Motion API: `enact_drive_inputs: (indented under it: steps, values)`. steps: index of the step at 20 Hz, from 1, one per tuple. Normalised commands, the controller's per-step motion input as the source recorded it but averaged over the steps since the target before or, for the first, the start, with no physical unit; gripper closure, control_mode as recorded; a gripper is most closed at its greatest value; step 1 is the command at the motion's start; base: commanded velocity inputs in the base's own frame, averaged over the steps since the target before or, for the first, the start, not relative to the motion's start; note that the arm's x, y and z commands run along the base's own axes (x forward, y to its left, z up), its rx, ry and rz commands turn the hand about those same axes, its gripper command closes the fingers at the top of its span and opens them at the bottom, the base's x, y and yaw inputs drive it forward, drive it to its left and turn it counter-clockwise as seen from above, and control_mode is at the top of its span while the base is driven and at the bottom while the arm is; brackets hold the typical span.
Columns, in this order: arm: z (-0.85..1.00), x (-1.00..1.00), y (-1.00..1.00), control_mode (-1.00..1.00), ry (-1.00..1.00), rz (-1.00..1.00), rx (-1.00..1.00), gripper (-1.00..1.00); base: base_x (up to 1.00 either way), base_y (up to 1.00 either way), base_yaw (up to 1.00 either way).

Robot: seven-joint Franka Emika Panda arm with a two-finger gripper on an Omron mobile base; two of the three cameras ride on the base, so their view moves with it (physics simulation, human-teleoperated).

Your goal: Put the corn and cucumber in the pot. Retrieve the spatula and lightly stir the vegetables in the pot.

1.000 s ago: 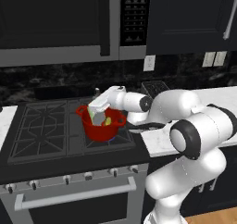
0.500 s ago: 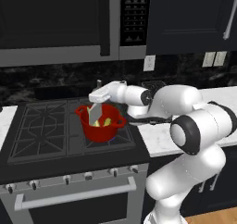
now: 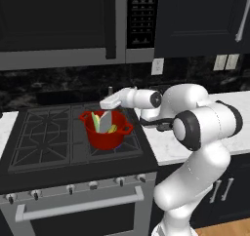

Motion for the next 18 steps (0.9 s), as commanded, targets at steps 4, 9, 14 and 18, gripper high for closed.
enact_drive_inputs:
  steps: [4, 9, 14, 18]
  values:
    - [-0.58, 0.43, -0.07, -1.00, -0.04, 0.17, 0.00, 1.00, 0.00, 0.00, 0.00]
    - [-0.12, 0.21, -0.04, -1.00, -0.12, 0.23, 0.03, 1.00, 0.00, 0.00, 0.00]
    - [-0.02, 0.00, -0.45, -1.00, -0.19, 0.30, 0.00, 1.00, 0.00, 0.00, 0.00]
    - [-0.39, 0.00, -0.54, -1.00, -0.01, 0.35, 0.00, 1.00, 0.00, 0.00, 0.00]
